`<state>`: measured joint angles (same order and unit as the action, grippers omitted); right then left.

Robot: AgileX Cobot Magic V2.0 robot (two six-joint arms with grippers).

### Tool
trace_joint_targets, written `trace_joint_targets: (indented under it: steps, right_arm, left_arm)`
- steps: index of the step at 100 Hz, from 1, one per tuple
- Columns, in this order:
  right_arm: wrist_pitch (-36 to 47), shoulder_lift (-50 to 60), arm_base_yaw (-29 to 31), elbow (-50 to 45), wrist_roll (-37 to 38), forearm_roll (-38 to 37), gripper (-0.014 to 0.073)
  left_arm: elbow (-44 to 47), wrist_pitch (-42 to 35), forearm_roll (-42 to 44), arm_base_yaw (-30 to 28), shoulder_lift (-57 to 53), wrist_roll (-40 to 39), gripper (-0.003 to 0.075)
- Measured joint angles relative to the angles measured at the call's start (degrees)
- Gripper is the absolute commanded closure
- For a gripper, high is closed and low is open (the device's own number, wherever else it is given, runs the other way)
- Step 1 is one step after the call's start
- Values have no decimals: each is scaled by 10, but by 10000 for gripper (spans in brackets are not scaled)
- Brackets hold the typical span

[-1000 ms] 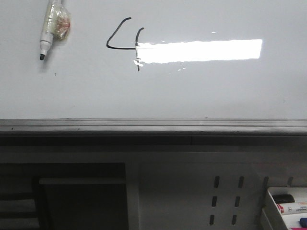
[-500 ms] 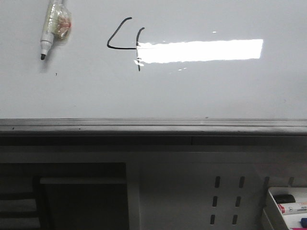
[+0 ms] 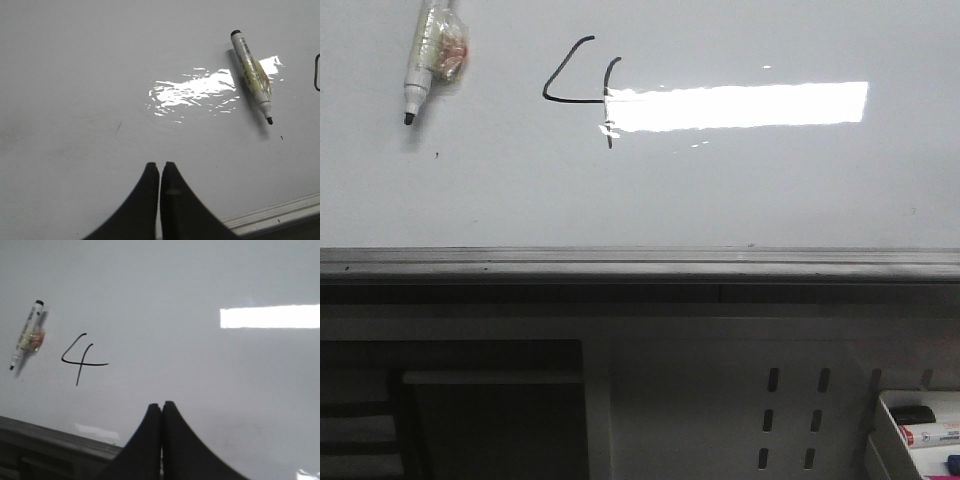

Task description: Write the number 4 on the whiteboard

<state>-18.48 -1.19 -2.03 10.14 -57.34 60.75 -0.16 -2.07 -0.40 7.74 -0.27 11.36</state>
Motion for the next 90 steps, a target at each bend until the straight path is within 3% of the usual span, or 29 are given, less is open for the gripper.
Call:
trace_joint_targets:
  steps: [9, 28, 38, 52, 90]
  right_arm:
    - [10, 0, 0, -1, 40, -101, 659]
    - [68, 0, 1, -43, 350, -465, 659]
    - [84, 0, 2, -74, 436, -564, 659]
    - [120, 12, 3, -106, 462, -613, 659]
    - [123, 17, 4, -106, 474, -630, 659]
  left_arm:
    - [0, 0, 0, 0, 0, 0, 741]
    - [0, 0, 0, 0, 0, 0, 741]
    - [0, 0, 0, 0, 0, 0, 741]
    - [0, 0, 0, 0, 0, 0, 741]
    - [0, 1, 0, 0, 0, 0, 741]
